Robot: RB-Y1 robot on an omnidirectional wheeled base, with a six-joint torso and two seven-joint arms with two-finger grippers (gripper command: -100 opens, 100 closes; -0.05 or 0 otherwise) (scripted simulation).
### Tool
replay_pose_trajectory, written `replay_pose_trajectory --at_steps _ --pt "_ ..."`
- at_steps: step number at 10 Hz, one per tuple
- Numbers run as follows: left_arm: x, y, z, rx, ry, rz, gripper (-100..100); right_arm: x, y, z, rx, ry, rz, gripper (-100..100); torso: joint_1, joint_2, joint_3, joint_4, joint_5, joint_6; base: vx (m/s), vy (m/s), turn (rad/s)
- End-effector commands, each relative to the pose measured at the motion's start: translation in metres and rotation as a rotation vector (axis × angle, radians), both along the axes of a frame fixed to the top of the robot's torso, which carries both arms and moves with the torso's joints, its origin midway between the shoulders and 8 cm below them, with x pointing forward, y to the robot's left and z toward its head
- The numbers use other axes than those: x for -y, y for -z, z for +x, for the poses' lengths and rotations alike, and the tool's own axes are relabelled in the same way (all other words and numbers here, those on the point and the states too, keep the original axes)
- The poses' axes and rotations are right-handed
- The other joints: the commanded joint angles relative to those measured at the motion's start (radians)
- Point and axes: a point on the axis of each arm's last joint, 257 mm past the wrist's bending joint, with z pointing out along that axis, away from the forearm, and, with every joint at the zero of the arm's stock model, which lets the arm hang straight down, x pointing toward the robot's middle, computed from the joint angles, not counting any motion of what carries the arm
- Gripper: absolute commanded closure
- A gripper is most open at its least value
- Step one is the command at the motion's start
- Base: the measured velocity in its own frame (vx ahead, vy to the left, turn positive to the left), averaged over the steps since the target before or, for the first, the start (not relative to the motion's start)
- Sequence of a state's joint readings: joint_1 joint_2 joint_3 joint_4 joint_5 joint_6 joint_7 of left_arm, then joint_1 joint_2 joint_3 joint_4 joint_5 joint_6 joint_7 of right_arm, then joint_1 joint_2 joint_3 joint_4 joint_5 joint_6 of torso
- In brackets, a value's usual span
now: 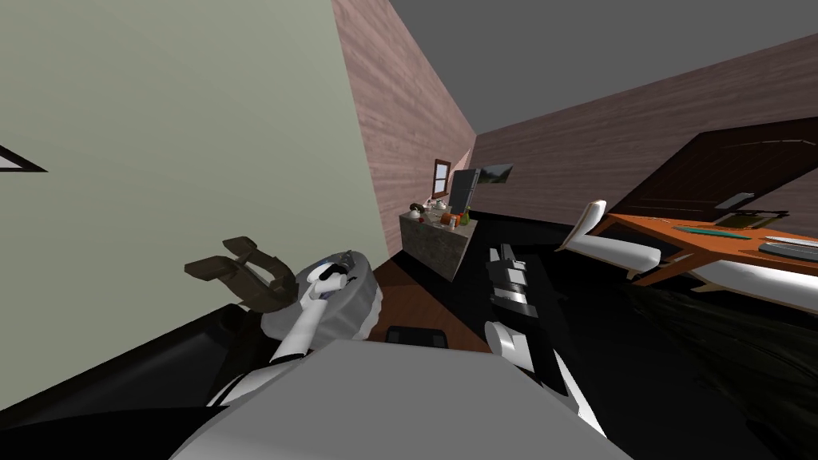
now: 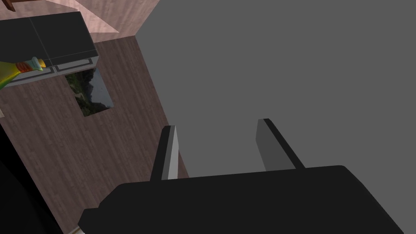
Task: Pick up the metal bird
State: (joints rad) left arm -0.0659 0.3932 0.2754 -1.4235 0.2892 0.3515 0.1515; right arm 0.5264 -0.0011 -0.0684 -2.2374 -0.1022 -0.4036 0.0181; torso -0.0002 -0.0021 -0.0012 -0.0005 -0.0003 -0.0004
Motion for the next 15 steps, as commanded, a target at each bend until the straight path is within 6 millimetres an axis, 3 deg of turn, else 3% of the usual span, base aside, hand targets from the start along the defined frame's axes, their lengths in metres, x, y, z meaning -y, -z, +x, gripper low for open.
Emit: replay_pose_trajectory --at_steps 1,2,3,4,5,6,7,8,9,15 --pt "-0.009 0.018 -0.006 -0.057 -0.023 -0.029 -100 0.000 0.000 0.000 0.000 0.000 0.000 0 0.000 0.000 0.000 0.000 0.000 0.000 0.026 -0.007 -0.019" --pt "-0.020 0.022 -0.004 -0.079 -0.045 -0.055 -100 0.000 0.000 0.000 0.000 0.000 0.000 0 0.000 0.000 0.000 0.000 0.000 0.000 0.033 -0.007 -0.039" --pt "-0.022 0.038 -0.011 -0.121 -0.055 -0.069 -100 0.000 0.000 0.000 0.000 0.000 0.000 0 0.000 0.000 0.000 0.000 0.000 0.000 0.031 -0.001 -0.023" --pt "-0.030 0.036 -0.008 -0.139 -0.073 -0.096 -100 0.000 0.000 0.000 0.000 0.000 0.000 0 0.000 0.000 0.000 0.000 0.000 0.000 0.030 0.002 -0.036" --pt "-0.034 0.056 -0.017 -0.184 -0.088 -0.111 -100 0.000 0.000 0.000 0.000 0.000 0.000 0 0.001 0.000 0.000 0.000 0.000 0.000 0.028 0.006 -0.027" --pt "-0.042 0.057 -0.016 -0.204 -0.108 -0.140 -100 0.000 0.000 0.000 0.000 0.000 0.000 0 0.001 0.000 0.000 0.000 0.000 0.000 0.038 0.006 -0.040" --pt "-0.045 0.074 -0.026 -0.246 -0.121 -0.155 -100 0.000 0.000 0.000 0.000 0.000 0.000 0 0.001 0.000 0.000 0.000 0.000 0.000 0.033 0.006 -0.021" --pt "-0.052 0.074 -0.025 -0.264 -0.141 -0.184 -100 0.000 0.000 0.000 0.000 0.000 0.000 0 0.001 0.000 0.000 0.000 0.000 0.000 0.037 0.007 -0.045" --pt "-0.053 0.088 -0.034 -0.303 -0.153 -0.199 -100 0.000 0.000 0.000 0.000 0.000 0.000 0 0.001 0.000 0.000 0.000 0.000 0.000 0.030 0.008 -0.027" --pt "-0.065 0.122 -0.059 -0.427 -0.222 -0.295 -100 0.000 0.000 0.000 0.000 0.000 0.000 0 0.001 0.001 0.000 0.000 0.000 0.000 0.021 0.011 -0.021"
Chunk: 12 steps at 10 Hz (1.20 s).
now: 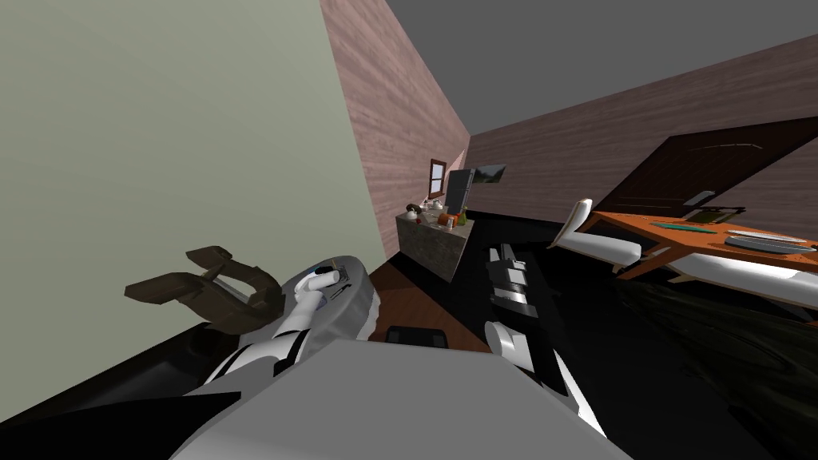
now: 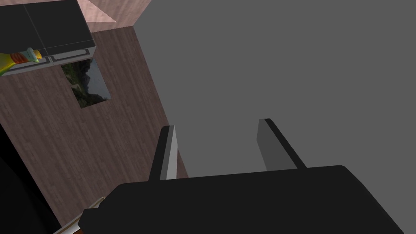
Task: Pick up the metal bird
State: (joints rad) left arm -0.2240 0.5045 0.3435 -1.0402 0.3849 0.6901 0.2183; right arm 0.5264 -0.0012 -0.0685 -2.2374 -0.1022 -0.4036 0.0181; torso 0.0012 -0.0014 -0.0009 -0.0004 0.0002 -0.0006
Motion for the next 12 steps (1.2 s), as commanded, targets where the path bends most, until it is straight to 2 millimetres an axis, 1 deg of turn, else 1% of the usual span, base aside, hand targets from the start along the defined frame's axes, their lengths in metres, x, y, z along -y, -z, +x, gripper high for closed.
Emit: replay_pose_trajectory --at_steps 1,2,5,6,9,10,11,12 --pt "-0.003 0.010 -0.008 -0.048 -0.034 -0.047 -100 0.000 0.000 0.000 0.000 0.000 0.000 0 0.000 0.000 0.000 0.000 0.000 0.000 0.033 0.020 -0.046" --pt "-0.003 0.020 -0.017 -0.074 -0.042 -0.058 -100 0.000 0.000 0.000 0.000 0.000 0.000 0 0.000 0.000 0.000 0.000 0.000 0.000 0.031 0.022 -0.027" --pt "-0.005 0.036 -0.036 -0.161 -0.099 -0.141 -100 0.000 0.000 0.000 0.000 0.000 0.000 0 0.000 -0.001 0.000 0.000 0.000 0.000 0.035 0.026 -0.034" --pt "-0.005 0.046 -0.046 -0.188 -0.111 -0.154 -100 0.000 0.000 0.000 0.000 0.000 0.000 0 0.001 -0.001 0.000 0.000 0.000 0.000 0.026 0.030 -0.030" --pt "-0.003 0.062 -0.072 -0.283 -0.170 -0.238 -100 0.000 0.000 0.000 0.000 0.000 0.000 0 0.001 0.000 0.000 0.000 0.000 0.000 0.034 0.033 -0.037" --pt "-0.002 0.066 -0.077 -0.295 -0.177 -0.243 -100 0.000 0.000 0.000 0.000 0.000 0.000 0 0.001 0.000 0.000 0.000 0.000 0.000 0.029 0.033 -0.023" --pt "0.000 0.074 -0.092 -0.345 -0.208 -0.284 -100 0.000 0.000 0.000 0.000 0.000 0.000 0 0.001 0.000 0.000 0.000 0.000 0.000 0.039 0.043 -0.033" --pt "0.000 0.074 -0.093 -0.345 -0.208 -0.285 -100 0.000 0.000 0.000 0.000 0.000 0.000 0 0.002 -0.001 0.000 0.000 0.000 0.000 0.032 0.040 -0.024"
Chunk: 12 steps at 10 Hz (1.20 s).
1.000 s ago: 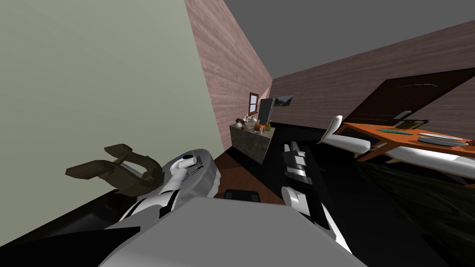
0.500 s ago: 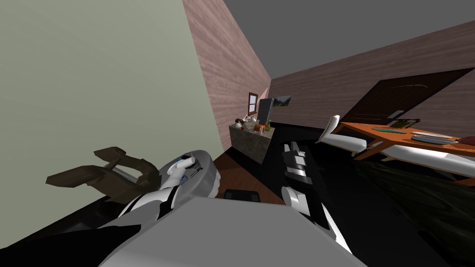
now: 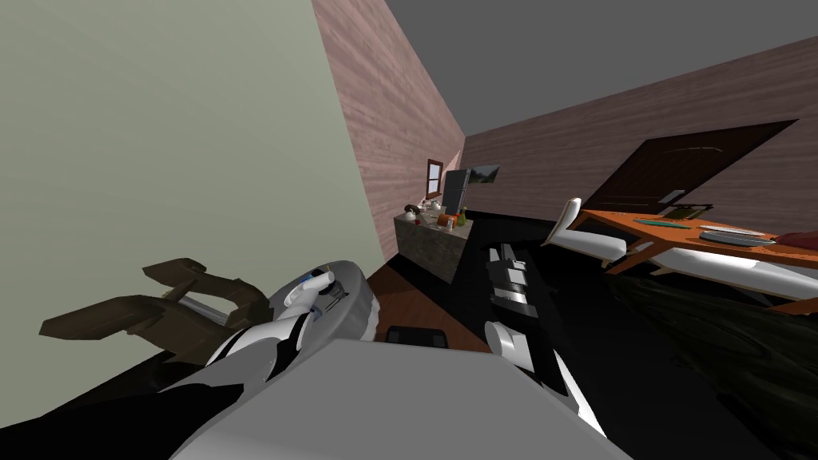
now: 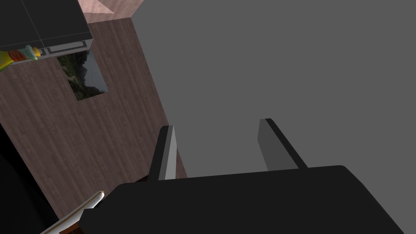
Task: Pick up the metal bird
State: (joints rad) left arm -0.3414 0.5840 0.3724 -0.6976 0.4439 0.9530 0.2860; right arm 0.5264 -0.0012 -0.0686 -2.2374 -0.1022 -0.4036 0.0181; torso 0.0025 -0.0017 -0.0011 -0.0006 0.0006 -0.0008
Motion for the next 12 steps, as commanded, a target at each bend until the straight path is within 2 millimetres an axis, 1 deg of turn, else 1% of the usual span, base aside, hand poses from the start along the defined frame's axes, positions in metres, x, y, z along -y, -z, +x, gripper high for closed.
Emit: replay_pose_trajectory --at_steps 1,3,4,5,6,7,9,10,11,12 --pt "0.003 0.007 -0.019 -0.056 -0.036 -0.045 -100 0.000 0.000 0.000 0.000 0.000 0.000 0 0.000 0.000 0.000 0.000 0.000 0.000 0.033 0.045 -0.034" --pt "0.003 0.007 -0.019 -0.056 -0.036 -0.045 -100 0.000 0.000 0.000 0.000 0.000 0.000 0 0.000 0.001 0.000 0.000 0.000 0.000 0.014 0.023 -0.010" --pt "0.005 0.012 -0.033 -0.099 -0.065 -0.079 -100 0.000 0.000 0.000 0.000 0.000 0.000 0 -0.002 0.001 0.001 0.000 0.000 0.000 0.015 0.024 -0.036" --pt "0.005 0.012 -0.033 -0.101 -0.065 -0.080 -100 0.000 0.000 0.000 0.000 0.000 0.000 0 -0.001 0.001 0.001 0.000 0.000 0.000 0.024 0.032 -0.021" --pt "0.007 0.016 -0.047 -0.142 -0.093 -0.112 -100 0.000 0.000 0.000 0.000 0.000 0.000 0 -0.001 0.001 0.001 0.000 0.000 0.000 0.030 0.042 -0.028" --pt "0.007 0.016 -0.047 -0.142 -0.093 -0.112 -100 0.000 0.000 0.000 0.000 0.000 0.000 0 0.000 0.001 0.000 0.000 0.000 0.000 0.024 0.035 -0.018" --pt "0.012 0.021 -0.071 -0.210 -0.139 -0.163 -100 0.000 0.000 0.000 0.000 0.000 0.000 0 0.000 0.000 0.000 0.000 0.000 0.000 0.031 0.046 -0.035" --pt "0.011 0.019 -0.068 -0.204 -0.136 -0.160 -100 0.000 0.000 0.000 0.000 0.000 0.000 0 0.001 0.000 0.000 0.000 0.000 0.000 0.023 0.040 -0.014" --pt "0.012 0.021 -0.071 -0.210 -0.139 -0.163 -100 0.000 0.000 0.000 0.000 0.000 0.000 0 0.000 0.000 0.000 0.000 0.000 0.000 0.006 0.015 -0.001" --pt "0.014 0.022 -0.080 -0.236 -0.157 -0.182 -100 0.000 0.000 0.000 0.000 0.000 0.000 0 -0.001 0.001 0.001 0.000 0.000 0.000 0.012 0.019 -0.020"
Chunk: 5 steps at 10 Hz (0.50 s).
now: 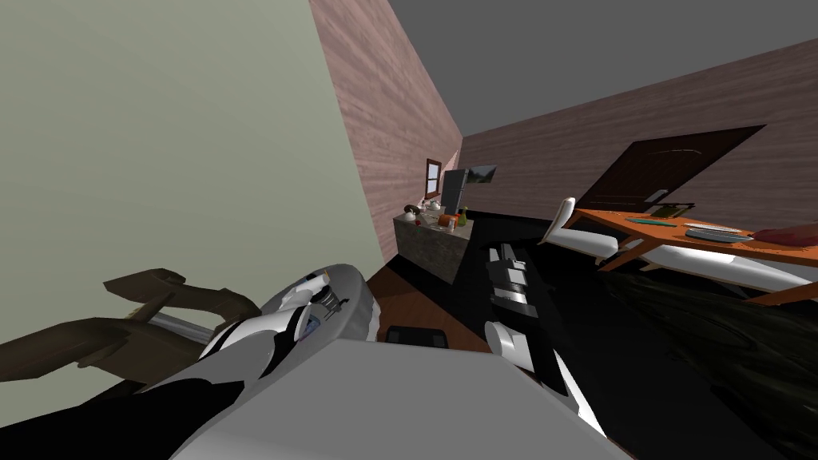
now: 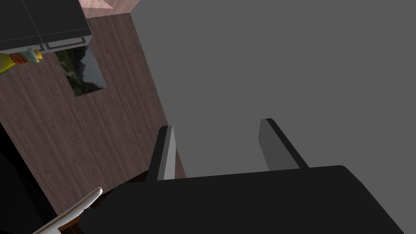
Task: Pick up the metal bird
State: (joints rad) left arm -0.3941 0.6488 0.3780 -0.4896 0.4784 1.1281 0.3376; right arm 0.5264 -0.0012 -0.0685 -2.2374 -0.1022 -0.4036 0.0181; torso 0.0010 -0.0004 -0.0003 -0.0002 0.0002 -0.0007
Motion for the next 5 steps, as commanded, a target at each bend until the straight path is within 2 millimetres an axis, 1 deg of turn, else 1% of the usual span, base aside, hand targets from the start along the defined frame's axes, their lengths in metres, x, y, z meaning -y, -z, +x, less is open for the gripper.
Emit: replay_pose_trajectory --at_steps 1,2,3,4,5 --pt "0.003 0.002 -0.012 -0.035 -0.023 -0.024 -100 0.000 0.000 0.000 0.000 0.000 0.000 0 0.000 0.000 0.000 0.000 0.000 0.000 0.019 0.037 -0.029" --pt "0.004 0.003 -0.018 -0.049 -0.032 -0.034 -100 0.000 0.000 0.000 0.000 0.000 0.000 0 0.001 0.000 0.000 0.000 0.000 0.000 0.016 0.046 -0.020" --pt "0.004 0.003 -0.014 -0.038 -0.024 -0.026 -100 0.000 0.000 0.000 0.000 0.000 0.000 0 0.002 0.000 0.000 0.000 0.000 0.000 0.006 0.021 -0.006" --pt "0.004 0.003 -0.015 -0.041 -0.026 -0.028 0 0.000 0.000 0.000 0.000 0.000 0.000 0 0.000 0.000 0.000 0.000 0.000 0.000 0.000 0.000 0.000" --pt "0.011 0.013 -0.018 -0.041 -0.023 -0.028 -100 0.000 0.000 0.000 0.000 0.000 0.000 0 -0.001 0.001 0.000 0.000 0.000 0.000 0.023 0.018 0.024"
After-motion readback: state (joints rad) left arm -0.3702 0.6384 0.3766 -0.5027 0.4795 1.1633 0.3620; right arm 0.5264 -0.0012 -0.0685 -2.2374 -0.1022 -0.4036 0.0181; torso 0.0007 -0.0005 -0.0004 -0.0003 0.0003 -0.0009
